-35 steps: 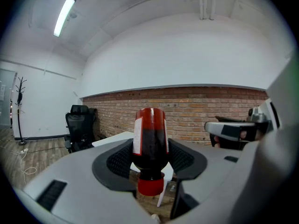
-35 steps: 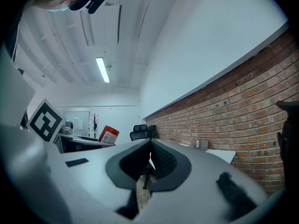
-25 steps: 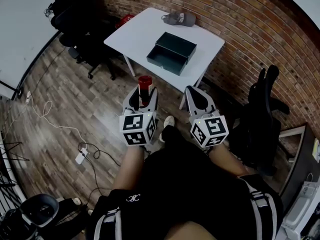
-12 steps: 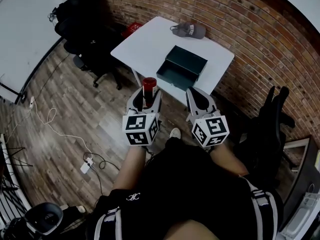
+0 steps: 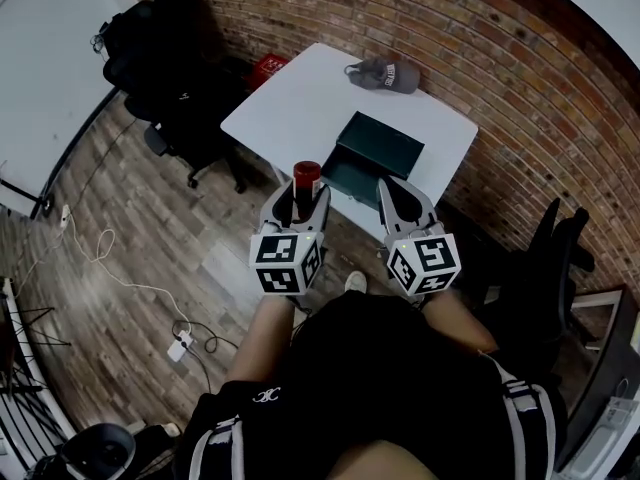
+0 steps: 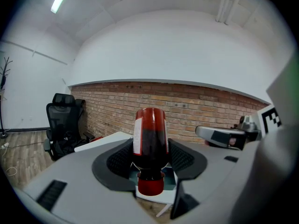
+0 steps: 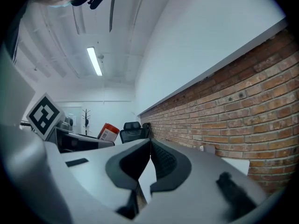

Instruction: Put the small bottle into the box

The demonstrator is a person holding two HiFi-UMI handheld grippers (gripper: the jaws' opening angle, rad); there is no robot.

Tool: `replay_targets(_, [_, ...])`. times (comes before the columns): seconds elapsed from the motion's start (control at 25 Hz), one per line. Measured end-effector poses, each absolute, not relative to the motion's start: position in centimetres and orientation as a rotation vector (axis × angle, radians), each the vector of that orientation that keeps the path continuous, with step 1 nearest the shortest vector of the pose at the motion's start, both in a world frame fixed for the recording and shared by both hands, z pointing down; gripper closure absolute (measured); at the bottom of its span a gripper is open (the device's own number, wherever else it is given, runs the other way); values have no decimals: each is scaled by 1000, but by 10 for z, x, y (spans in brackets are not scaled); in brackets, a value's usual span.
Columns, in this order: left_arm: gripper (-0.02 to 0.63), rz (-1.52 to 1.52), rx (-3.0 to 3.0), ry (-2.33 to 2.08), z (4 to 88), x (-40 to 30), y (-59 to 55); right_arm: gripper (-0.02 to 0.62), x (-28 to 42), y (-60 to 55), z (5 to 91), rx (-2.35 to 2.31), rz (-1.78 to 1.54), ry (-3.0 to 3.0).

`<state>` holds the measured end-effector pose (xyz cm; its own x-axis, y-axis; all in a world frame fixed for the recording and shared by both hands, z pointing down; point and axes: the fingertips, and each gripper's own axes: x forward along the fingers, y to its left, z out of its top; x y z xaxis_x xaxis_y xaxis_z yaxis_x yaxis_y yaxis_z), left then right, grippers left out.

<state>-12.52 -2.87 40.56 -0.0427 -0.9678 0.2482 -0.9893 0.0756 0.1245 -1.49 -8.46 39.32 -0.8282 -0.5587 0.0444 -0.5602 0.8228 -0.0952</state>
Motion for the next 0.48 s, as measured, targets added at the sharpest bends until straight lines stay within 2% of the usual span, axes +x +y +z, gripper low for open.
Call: replay_targets(0.48, [379,179,2011,-2004,417,-147,-119,565,-37,-177,405,990,224,-2959])
